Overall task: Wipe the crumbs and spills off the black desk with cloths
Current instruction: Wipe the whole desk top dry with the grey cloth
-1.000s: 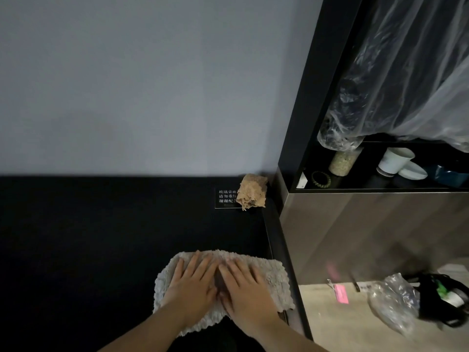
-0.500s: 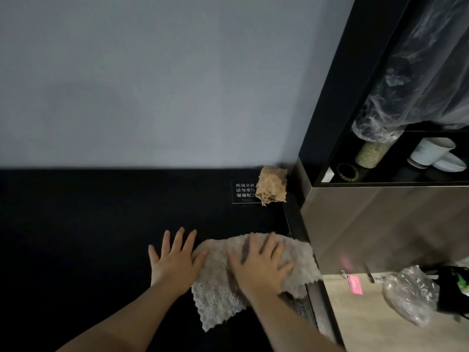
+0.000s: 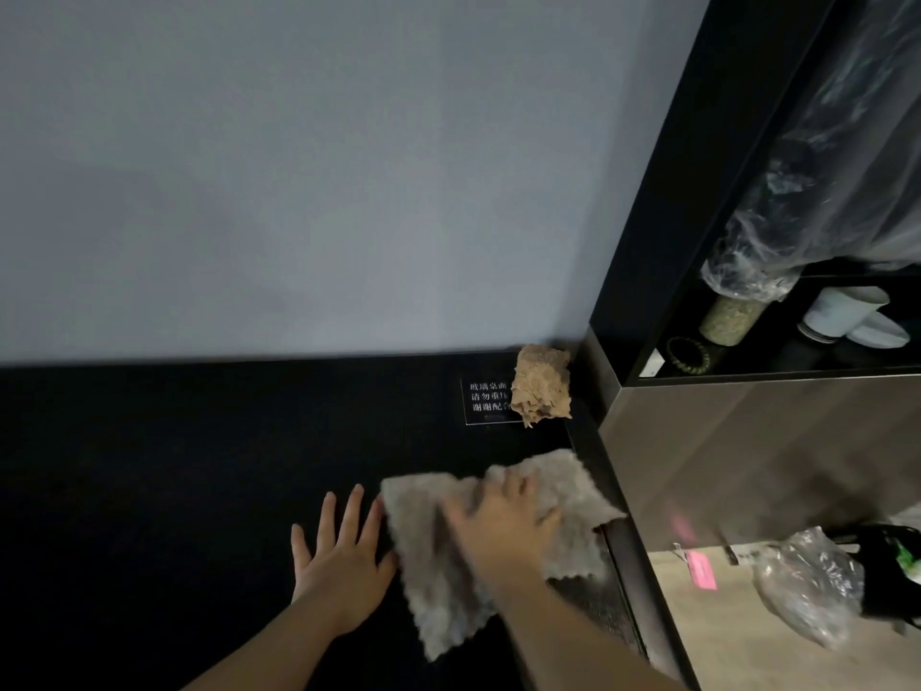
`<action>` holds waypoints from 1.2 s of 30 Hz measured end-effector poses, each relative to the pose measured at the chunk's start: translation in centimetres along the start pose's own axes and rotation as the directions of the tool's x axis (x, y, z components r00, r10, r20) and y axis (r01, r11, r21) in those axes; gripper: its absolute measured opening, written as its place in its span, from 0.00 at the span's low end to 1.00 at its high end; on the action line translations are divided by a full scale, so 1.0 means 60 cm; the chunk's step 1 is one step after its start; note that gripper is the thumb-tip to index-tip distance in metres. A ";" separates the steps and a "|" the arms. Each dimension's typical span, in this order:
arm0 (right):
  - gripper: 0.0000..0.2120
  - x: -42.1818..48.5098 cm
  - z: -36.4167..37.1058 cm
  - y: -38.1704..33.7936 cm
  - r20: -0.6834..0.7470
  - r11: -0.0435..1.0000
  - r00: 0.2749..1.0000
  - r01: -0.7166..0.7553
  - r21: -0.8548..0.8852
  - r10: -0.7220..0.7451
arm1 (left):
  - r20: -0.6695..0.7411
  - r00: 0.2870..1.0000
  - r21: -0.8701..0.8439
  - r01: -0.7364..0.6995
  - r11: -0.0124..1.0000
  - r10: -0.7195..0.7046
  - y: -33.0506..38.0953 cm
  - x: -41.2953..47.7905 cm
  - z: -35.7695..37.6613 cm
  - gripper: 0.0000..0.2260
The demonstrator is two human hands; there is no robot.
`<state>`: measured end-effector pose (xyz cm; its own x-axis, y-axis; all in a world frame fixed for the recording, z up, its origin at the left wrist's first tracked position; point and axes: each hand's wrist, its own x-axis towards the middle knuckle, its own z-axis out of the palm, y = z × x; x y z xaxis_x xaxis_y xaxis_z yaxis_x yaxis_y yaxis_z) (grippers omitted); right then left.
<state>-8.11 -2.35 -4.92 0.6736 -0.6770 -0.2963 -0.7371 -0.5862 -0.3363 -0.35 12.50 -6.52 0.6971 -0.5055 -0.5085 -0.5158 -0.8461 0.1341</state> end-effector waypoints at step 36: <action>0.25 0.074 -0.002 0.097 -0.340 0.952 0.893 0.306 -0.023 -0.295 | 0.118 0.988 0.026 -0.104 0.994 0.101 -0.027 0.018 -0.026 0.32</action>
<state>-9.43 -8.80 -8.10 0.8008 -0.5826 0.1387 -0.4967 -0.7755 -0.3898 2.03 13.06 -5.93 0.5778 -0.5646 -0.5894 -0.5984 -0.7841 0.1646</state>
